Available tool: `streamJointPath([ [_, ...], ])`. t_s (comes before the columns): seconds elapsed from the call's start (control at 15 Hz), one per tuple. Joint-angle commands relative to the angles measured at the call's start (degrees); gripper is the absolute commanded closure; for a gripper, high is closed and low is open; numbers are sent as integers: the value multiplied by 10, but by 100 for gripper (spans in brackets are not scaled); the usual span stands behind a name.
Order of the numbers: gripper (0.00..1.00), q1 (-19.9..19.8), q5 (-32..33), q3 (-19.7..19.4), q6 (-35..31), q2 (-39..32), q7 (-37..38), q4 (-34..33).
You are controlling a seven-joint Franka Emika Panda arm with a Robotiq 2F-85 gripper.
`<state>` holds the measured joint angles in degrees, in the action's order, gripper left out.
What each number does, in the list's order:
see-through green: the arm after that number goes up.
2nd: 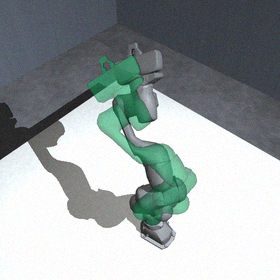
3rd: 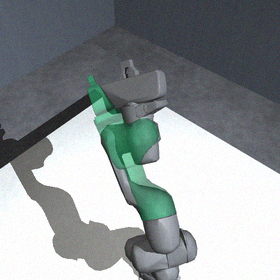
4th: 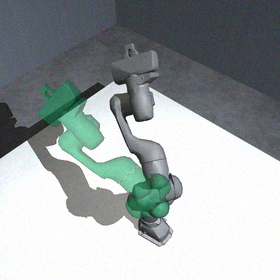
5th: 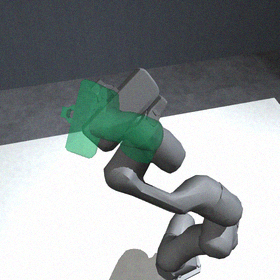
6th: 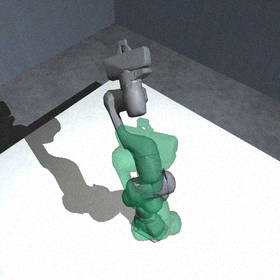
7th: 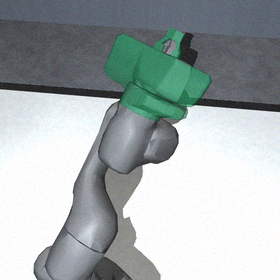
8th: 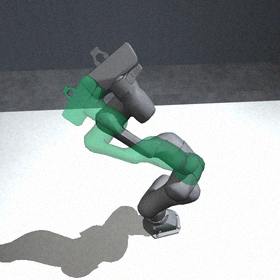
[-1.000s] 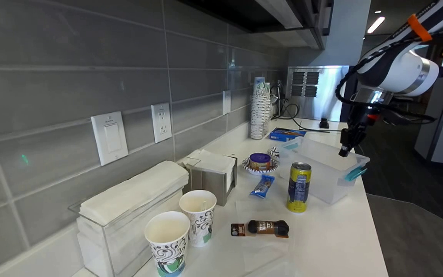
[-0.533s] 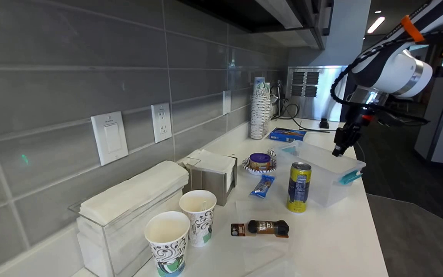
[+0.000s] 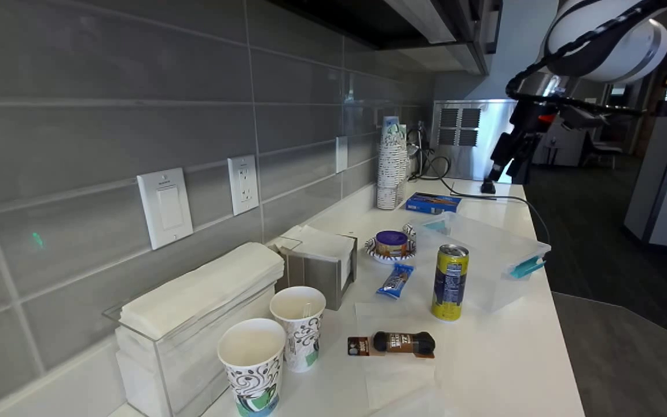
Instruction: Move the clear container to the right.
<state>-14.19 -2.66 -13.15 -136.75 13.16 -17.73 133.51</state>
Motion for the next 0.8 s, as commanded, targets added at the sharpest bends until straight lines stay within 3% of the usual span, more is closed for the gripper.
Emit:
streamJointPath([
  [0.0, 0, 10, 92, 39, 57, 87, 62, 28],
  [0.2, 0, 37, 96, 55, 113, 135, 39, 39],
  [0.33, 0, 60, 76, 46, 159, 149, 5, 33],
  [0.4, 0, 53, 87, 49, 133, 125, 36, 18],
  [0.73, 0, 57, 86, 45, 138, 128, 35, 17],
])
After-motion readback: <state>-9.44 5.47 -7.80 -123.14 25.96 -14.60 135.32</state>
